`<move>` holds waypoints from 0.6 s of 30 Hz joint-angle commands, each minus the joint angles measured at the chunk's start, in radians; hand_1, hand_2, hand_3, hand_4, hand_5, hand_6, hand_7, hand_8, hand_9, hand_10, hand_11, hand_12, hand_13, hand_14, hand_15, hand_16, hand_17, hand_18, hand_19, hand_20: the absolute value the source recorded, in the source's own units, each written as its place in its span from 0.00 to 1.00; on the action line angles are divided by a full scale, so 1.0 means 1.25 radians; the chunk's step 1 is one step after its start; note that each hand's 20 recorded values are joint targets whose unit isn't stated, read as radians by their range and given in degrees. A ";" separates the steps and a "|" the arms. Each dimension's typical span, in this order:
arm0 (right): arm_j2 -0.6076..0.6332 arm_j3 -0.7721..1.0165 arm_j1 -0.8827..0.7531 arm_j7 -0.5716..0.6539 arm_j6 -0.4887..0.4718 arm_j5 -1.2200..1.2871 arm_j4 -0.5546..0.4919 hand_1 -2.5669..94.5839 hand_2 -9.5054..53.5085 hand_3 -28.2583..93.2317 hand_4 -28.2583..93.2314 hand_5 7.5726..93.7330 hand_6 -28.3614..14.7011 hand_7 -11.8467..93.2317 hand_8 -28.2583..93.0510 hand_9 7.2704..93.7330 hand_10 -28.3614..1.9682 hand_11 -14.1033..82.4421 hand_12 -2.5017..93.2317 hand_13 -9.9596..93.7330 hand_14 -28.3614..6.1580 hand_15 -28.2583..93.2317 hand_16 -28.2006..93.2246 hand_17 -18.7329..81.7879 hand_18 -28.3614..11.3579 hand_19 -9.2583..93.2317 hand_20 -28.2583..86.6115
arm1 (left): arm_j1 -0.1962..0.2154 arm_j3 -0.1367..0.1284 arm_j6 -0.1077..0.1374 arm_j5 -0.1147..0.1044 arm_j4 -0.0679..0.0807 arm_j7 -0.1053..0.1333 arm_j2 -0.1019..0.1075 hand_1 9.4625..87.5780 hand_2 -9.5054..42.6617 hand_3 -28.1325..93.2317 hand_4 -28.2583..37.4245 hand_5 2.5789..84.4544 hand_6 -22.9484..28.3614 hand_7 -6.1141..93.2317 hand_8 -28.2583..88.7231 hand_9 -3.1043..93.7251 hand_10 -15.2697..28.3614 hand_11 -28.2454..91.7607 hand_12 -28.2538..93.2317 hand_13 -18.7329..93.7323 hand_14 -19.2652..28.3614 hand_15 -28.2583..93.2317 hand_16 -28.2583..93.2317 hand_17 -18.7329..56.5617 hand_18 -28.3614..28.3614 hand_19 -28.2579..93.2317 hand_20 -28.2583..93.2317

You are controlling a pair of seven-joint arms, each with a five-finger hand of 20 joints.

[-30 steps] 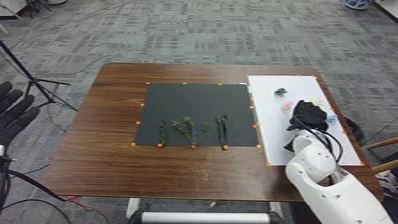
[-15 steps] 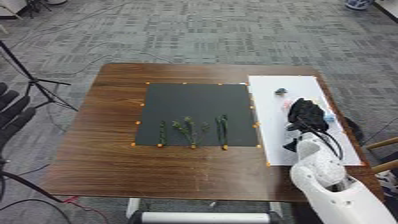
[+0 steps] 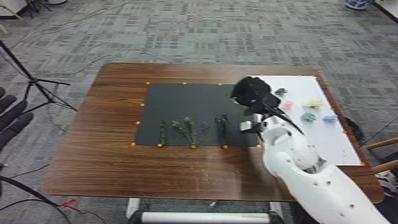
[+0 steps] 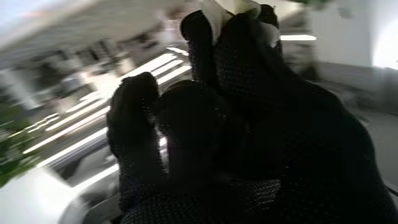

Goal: Arrange flowers

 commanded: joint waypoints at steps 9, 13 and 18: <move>-0.153 -0.215 0.148 -0.151 -0.096 0.060 0.043 0.72 0.00 0.78 0.00 0.77 0.68 0.41 0.28 0.92 0.69 0.26 0.47 0.85 0.68 0.80 0.53 0.56 0.18 0.91 0.60 | -0.064 0.059 0.012 0.009 0.025 -0.003 0.016 0.16 0.54 0.77 0.00 0.43 0.63 0.13 0.19 0.36 0.69 0.34 0.34 0.38 0.71 0.44 0.22 0.20 0.73 0.43 0.32; -0.172 -0.284 0.173 -0.153 -0.092 0.050 0.073 0.72 0.00 0.78 0.00 0.76 0.68 0.42 0.28 0.91 0.69 0.27 0.47 0.84 0.68 0.80 0.53 0.55 0.18 0.90 0.60 | -0.076 0.076 0.010 0.009 0.029 0.007 0.019 0.16 0.53 0.77 0.00 0.43 0.63 0.13 0.19 0.37 0.68 0.34 0.34 0.38 0.71 0.44 0.22 0.20 0.73 0.43 0.32; -0.197 -0.331 0.200 -0.132 -0.054 0.040 0.096 0.71 0.00 0.79 0.00 0.76 0.69 0.42 0.27 0.91 0.70 0.27 0.47 0.84 0.68 0.80 0.53 0.55 0.19 0.89 0.60 | -0.074 0.080 0.005 0.011 0.026 0.014 0.015 0.16 0.53 0.78 0.00 0.43 0.63 0.13 0.19 0.37 0.68 0.34 0.34 0.38 0.71 0.44 0.22 0.20 0.73 0.43 0.32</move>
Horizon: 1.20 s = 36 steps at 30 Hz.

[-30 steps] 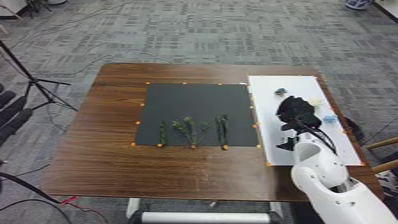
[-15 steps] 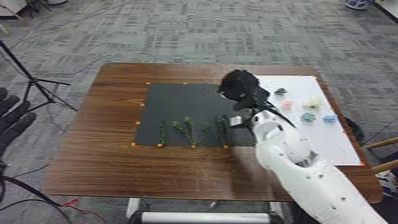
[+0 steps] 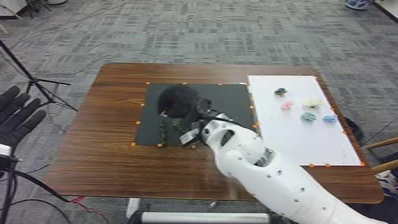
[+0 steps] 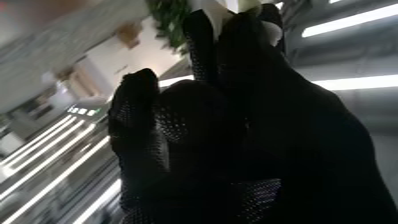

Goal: Arrange flowers

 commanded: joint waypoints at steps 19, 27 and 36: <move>-0.141 -0.115 0.050 0.092 0.063 -0.095 0.131 0.70 0.00 0.80 0.00 0.78 0.69 0.40 0.26 0.93 0.70 0.26 0.46 0.85 0.68 0.79 0.54 0.55 0.18 0.88 0.60 | -0.068 0.068 0.005 0.016 0.016 0.011 0.025 0.17 0.52 0.78 0.00 0.43 0.63 0.13 0.19 0.37 0.68 0.34 0.34 0.38 0.71 0.44 0.22 0.20 0.73 0.43 0.32; -0.142 -0.136 0.050 0.137 0.084 -0.131 0.137 0.70 0.00 0.81 0.00 0.79 0.69 0.39 0.27 0.93 0.70 0.26 0.46 0.85 0.68 0.79 0.55 0.55 0.17 0.88 0.60 | -0.067 0.066 0.001 0.015 0.014 0.014 0.024 0.17 0.52 0.78 0.00 0.43 0.62 0.13 0.19 0.36 0.68 0.33 0.34 0.38 0.70 0.43 0.22 0.20 0.73 0.43 0.32; -0.163 -0.089 0.010 0.141 0.036 -0.158 0.153 0.70 0.00 0.80 0.00 0.80 0.65 0.31 0.27 0.90 0.69 0.24 0.45 0.84 0.69 0.77 0.59 0.55 0.17 0.88 0.60 | -0.076 0.075 0.005 0.017 0.020 0.005 0.028 0.17 0.51 0.78 0.00 0.43 0.63 0.13 0.19 0.37 0.68 0.34 0.35 0.38 0.70 0.43 0.22 0.20 0.73 0.43 0.32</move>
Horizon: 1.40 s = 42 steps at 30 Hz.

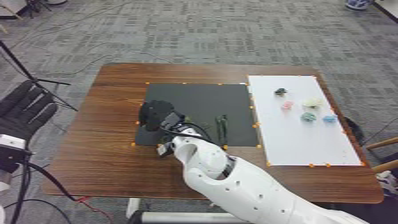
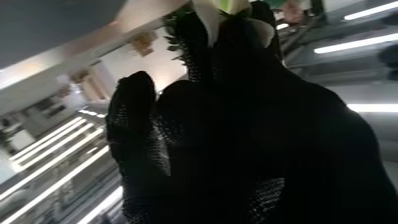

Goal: Arrange flowers

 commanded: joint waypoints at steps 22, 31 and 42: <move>-0.030 0.047 -0.047 0.003 -0.075 -0.076 0.018 0.67 0.00 0.82 0.00 0.69 0.63 0.28 0.14 0.78 0.62 0.24 0.38 0.78 0.70 0.77 0.61 0.52 0.17 0.87 0.59 | -0.022 0.016 0.002 0.006 0.008 -0.011 0.009 0.17 0.51 0.78 0.00 0.43 0.63 0.13 0.19 0.37 0.68 0.34 0.34 0.38 0.71 0.44 0.22 0.20 0.73 0.43 0.32; -0.032 0.070 -0.062 0.018 -0.144 -0.080 0.004 0.60 0.00 0.86 0.00 0.62 0.60 0.27 0.13 0.67 0.47 0.36 0.23 0.74 0.66 0.77 0.59 0.50 0.16 0.86 0.57 | -0.010 0.008 -0.001 0.002 0.003 -0.004 0.004 0.17 0.51 0.78 0.00 0.43 0.63 0.13 0.19 0.36 0.67 0.33 0.34 0.38 0.70 0.44 0.22 0.20 0.73 0.43 0.32; -0.040 0.060 -0.047 0.052 -0.030 -0.095 0.035 0.59 0.00 0.87 0.00 0.62 0.58 0.27 0.14 0.62 0.41 0.35 0.21 0.72 0.63 0.77 0.56 0.50 0.14 0.86 0.56 | -0.010 0.009 0.000 0.002 0.003 -0.007 0.003 0.17 0.51 0.78 0.00 0.43 0.63 0.13 0.19 0.36 0.67 0.32 0.35 0.38 0.70 0.42 0.22 0.21 0.73 0.42 0.32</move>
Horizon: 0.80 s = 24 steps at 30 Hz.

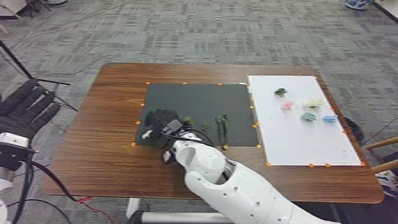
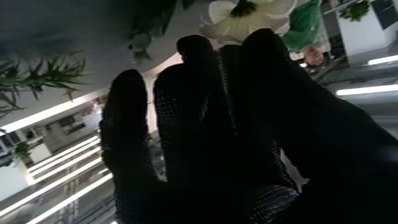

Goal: Arrange flowers

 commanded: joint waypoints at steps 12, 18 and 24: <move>0.051 0.005 0.000 0.006 0.157 0.021 -0.062 0.56 0.00 0.88 0.00 0.64 0.58 0.28 0.14 0.65 0.40 0.34 0.20 0.74 0.62 0.72 0.55 0.51 0.12 0.87 0.55 | 0.030 -0.025 0.001 0.003 -0.013 -0.008 -0.016 0.17 0.51 0.78 0.00 0.43 0.63 0.12 0.19 0.36 0.67 0.32 0.35 0.38 0.70 0.42 0.23 0.21 0.73 0.42 0.33; 0.107 0.057 -0.037 -0.053 0.094 0.109 -0.152 0.49 0.01 0.91 0.00 0.70 0.59 0.29 0.21 0.70 0.45 0.35 0.21 0.74 0.52 0.77 0.51 0.50 0.12 0.87 0.56 | 0.057 -0.050 -0.004 0.002 -0.023 -0.005 -0.028 0.17 0.51 0.78 0.00 0.43 0.63 0.13 0.19 0.36 0.67 0.32 0.35 0.38 0.71 0.42 0.23 0.21 0.73 0.42 0.33; 0.117 0.138 -0.052 0.050 0.104 -0.011 -0.175 0.42 0.11 0.92 0.01 0.65 0.56 0.26 0.14 0.66 0.39 0.33 0.21 0.71 0.45 0.79 0.48 0.48 0.10 0.86 0.57 | 0.044 -0.055 -0.001 -0.008 -0.006 -0.001 -0.021 0.18 0.51 0.78 0.00 0.43 0.63 0.12 0.19 0.36 0.67 0.32 0.35 0.38 0.71 0.42 0.23 0.21 0.73 0.42 0.33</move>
